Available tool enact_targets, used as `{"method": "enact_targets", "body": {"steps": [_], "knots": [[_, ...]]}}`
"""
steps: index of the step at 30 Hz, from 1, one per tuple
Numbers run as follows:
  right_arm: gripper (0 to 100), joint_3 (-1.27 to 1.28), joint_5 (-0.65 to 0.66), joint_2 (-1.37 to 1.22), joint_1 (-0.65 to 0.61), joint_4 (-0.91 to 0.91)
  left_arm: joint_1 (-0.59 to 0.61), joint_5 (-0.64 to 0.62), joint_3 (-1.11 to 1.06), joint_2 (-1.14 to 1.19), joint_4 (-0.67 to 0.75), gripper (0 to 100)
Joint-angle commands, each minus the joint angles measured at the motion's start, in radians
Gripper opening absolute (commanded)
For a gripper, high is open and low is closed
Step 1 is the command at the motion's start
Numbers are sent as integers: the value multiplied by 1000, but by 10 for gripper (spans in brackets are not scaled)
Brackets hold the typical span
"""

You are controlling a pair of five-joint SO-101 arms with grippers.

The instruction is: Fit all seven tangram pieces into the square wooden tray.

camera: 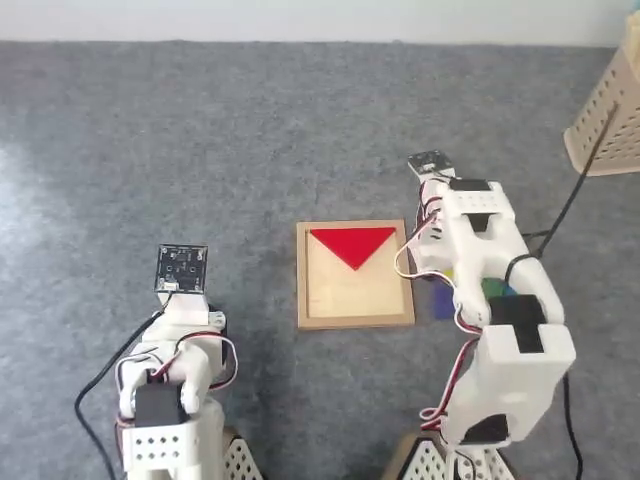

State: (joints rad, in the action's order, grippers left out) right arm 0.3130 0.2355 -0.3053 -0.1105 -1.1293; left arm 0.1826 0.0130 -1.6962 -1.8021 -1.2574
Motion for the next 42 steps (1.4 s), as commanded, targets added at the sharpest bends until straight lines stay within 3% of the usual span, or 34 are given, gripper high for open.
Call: {"method": "enact_targets", "body": {"steps": [1,7,18,24,27,33,42], "knots": [[236,-34,11,-1,18,-2,-3,-8,12,-17,-5,12],[67,-51,9,1,44,5,-3,-8,12,-17,-5,12],[7,-269,-46,8,77,-165,-3,-8,12,-17,-5,12],[7,-307,-86,143,65,-232,-3,-8,12,-17,-5,12],[7,-305,-117,246,-4,-289,-3,-8,12,-17,-5,12],[7,-229,-150,367,-288,-251,-3,-8,12,-17,-5,12],[7,-183,-210,166,-518,-16,-3,-8,12,-17,-5,12]]}}
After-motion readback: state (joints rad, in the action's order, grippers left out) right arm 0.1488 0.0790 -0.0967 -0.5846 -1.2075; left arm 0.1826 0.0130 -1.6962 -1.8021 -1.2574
